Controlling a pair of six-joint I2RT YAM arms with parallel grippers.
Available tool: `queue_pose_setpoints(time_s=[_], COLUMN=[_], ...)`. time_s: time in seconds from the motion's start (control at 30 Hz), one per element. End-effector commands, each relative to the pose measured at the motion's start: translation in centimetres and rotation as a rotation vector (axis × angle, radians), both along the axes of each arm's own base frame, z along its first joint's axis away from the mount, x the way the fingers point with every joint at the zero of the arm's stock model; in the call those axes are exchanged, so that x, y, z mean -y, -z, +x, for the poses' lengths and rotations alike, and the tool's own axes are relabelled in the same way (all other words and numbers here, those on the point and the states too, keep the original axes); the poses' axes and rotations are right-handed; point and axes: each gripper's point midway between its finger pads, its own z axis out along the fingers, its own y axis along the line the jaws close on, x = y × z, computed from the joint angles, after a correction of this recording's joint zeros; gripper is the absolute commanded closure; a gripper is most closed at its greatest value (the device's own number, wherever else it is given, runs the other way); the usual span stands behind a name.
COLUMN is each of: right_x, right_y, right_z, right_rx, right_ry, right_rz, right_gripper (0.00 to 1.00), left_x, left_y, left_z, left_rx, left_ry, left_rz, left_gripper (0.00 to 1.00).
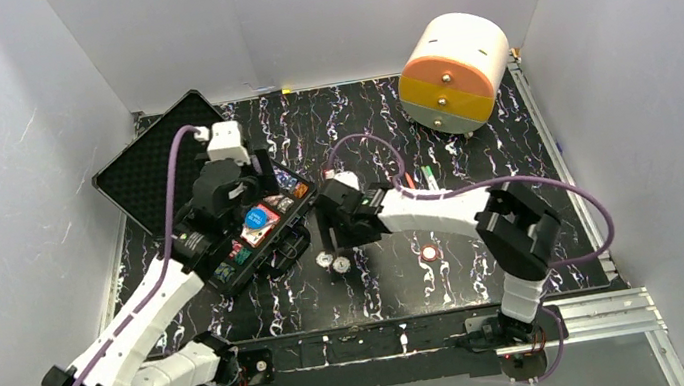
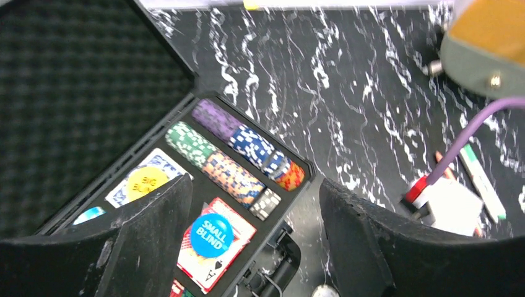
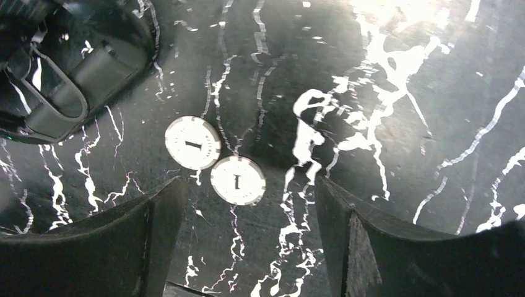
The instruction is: Pack up texas hold em set
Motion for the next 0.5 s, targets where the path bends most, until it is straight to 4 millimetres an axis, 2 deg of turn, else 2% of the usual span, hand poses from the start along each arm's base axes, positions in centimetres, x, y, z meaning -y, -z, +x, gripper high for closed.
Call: queue_pose_setpoints(time_s=[0.0,0.2,0.47], right_x=[-0.7,-1.4,-1.6], right_y=[0.3,2.3,3.9], right_z=[-0.2,-1.3,-2.2], right_rx=[0.044,0.041,-0.007], right_ry=[-0.109,-0.180,-0.238], right_rz=[-0.136,-0.254,-0.272], right_gripper=[0.18,0.21,0.35], left_x=[-3.7,-5.3,-5.7], left_y=[-4.3,-5.4,-5.4], left_z=[-0.5,-1.2,-1.2], left_rx=[0.168,0.212,0.211], left_ry=[-0.179,-0.227,-0.240], left_rz=[-0.087,-0.079,-0.062], left_gripper=[0.25,0.23,0.21])
